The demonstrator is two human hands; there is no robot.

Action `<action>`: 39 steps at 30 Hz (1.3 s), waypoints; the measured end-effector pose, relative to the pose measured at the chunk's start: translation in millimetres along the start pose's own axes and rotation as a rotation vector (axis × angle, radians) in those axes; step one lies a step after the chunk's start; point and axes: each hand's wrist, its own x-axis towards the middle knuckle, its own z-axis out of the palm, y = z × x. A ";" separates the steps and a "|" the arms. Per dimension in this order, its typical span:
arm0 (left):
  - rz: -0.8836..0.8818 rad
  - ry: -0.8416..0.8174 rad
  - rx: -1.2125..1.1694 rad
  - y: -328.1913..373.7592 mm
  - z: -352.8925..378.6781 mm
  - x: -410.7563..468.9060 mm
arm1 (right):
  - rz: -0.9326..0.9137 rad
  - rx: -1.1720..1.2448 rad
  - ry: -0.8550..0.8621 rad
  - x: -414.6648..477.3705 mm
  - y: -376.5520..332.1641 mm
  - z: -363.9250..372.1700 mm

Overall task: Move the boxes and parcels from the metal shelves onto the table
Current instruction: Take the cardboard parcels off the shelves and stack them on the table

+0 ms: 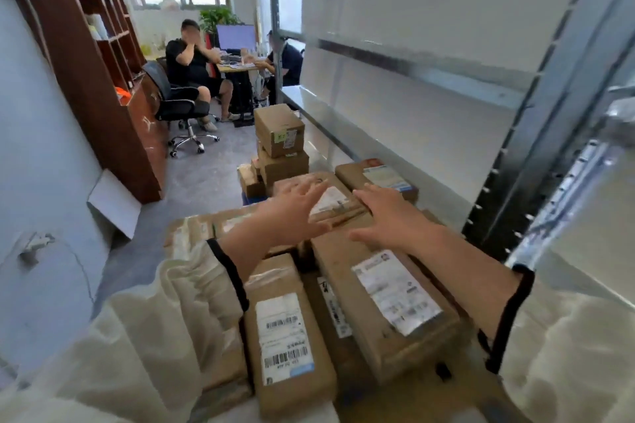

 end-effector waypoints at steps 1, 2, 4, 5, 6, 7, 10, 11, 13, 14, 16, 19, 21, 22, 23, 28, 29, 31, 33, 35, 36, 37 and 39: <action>0.041 0.006 0.009 29.9 -0.1 -0.8 | 0.044 0.018 0.023 -26.1 20.3 -9.5; 0.087 0.019 0.010 62.3 1.1 -3.2 | 0.088 0.024 0.048 -55.7 39.8 -18.8; 0.203 0.055 -0.023 135.1 4.9 -14.6 | 0.181 0.037 0.102 -120.2 80.6 -33.2; 0.280 0.062 -0.047 174.5 8.8 -22.9 | 0.235 0.052 0.127 -156.5 100.3 -40.0; 0.375 0.056 -0.067 215.4 14.8 -32.8 | 0.296 0.063 0.149 -195.0 118.4 -46.4; 0.485 0.039 -0.079 257.4 23.4 -43.8 | 0.361 0.068 0.173 -235.6 136.3 -51.4; 0.765 -0.048 -0.089 383.4 59.6 -80.0 | 0.579 0.046 0.186 -360.6 184.3 -62.2; 0.831 -0.083 -0.089 425.0 73.5 -93.7 | 0.658 0.040 0.179 -403.4 198.8 -63.6; 0.945 -0.154 -0.075 503.1 99.5 -123.0 | 0.827 0.048 0.184 -487.9 222.4 -64.0; 0.998 -0.188 -0.068 538.8 111.1 -138.8 | 0.919 0.061 0.196 -529.5 231.5 -63.3; 1.112 -0.257 -0.050 604.9 132.7 -171.6 | 1.105 0.090 0.238 -611.1 243.8 -61.4; 1.288 -0.350 0.004 696.1 161.7 -221.3 | 1.347 0.114 0.302 -725.0 250.3 -58.4; 1.396 -0.395 0.042 752.3 178.6 -258.2 | 1.488 0.148 0.344 -794.2 248.5 -53.9; 1.447 -0.413 0.053 778.7 185.8 -276.6 | 1.554 0.165 0.360 -826.1 247.5 -50.5; 1.497 -0.431 0.063 804.3 192.8 -295.0 | 1.618 0.179 0.378 -856.3 246.8 -47.2; 1.728 -0.485 0.079 916.8 218.7 -380.6 | 1.853 0.243 0.516 -973.5 238.1 -39.4; 1.761 -0.495 0.089 937.1 222.8 -395.5 | 1.891 0.243 0.533 -992.1 237.2 -39.7; 1.825 -0.490 0.114 975.8 232.6 -424.1 | 1.958 0.236 0.578 -1027.1 238.0 -40.2; 1.883 -0.482 0.132 1009.1 242.5 -450.8 | 2.008 0.226 0.612 -1059.6 241.5 -37.8; 1.919 -0.494 0.131 1034.7 251.5 -477.2 | 2.044 0.229 0.632 -1087.7 245.3 -35.6; 1.931 -0.499 0.125 1046.6 256.6 -490.1 | 2.052 0.230 0.640 -1101.5 248.5 -35.4; 1.939 -0.502 0.123 1058.4 261.4 -502.8 | 2.057 0.227 0.643 -1116.0 253.1 -34.7; 1.943 -0.507 0.111 1083.9 272.9 -526.0 | 2.062 0.217 0.659 -1146.2 264.9 -33.1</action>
